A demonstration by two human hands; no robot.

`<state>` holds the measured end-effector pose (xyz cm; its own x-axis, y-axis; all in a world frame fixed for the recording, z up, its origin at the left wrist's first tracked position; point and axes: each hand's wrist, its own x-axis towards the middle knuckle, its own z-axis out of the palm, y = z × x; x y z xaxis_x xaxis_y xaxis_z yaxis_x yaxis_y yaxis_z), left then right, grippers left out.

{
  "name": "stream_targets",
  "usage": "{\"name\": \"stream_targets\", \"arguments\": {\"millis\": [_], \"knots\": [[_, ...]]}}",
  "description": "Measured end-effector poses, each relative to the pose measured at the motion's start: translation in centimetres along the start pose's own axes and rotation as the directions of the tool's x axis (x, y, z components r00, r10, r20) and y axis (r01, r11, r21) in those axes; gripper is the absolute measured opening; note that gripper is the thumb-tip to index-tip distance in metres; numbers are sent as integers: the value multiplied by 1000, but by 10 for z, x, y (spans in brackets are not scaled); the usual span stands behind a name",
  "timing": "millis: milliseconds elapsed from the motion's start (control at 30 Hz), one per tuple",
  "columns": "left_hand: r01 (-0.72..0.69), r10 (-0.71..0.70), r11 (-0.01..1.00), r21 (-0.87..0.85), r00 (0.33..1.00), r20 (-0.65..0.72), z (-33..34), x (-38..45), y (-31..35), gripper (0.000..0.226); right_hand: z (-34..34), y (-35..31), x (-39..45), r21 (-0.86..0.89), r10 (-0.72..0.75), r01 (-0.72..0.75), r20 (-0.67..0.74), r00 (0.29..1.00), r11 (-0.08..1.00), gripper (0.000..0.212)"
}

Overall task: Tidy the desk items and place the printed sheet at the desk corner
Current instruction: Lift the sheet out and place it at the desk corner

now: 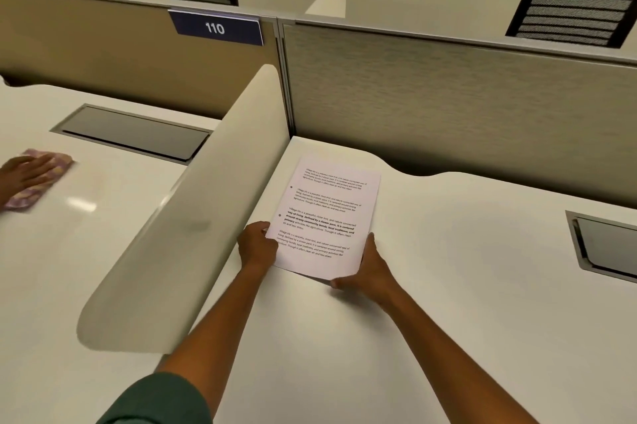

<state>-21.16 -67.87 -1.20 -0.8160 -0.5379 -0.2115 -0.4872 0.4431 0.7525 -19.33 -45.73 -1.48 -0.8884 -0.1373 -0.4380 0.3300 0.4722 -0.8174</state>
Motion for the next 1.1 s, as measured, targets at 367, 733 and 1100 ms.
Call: {"name": "stream_targets", "arguments": {"millis": [367,733,1100], "knots": [[-37,37,993,113,999,4,2,12,6,28,7,1,2,-119,-37,23,-117,992,993,69],[34,-119,861,508,984,135,0,33,27,43,13,-12,15,-154,-52,25,-169,984,988,60],[47,-141,859,510,979,148,4,38,27,46,18,-13,19,-168,-9,-24,-190,982,985,67]]}}
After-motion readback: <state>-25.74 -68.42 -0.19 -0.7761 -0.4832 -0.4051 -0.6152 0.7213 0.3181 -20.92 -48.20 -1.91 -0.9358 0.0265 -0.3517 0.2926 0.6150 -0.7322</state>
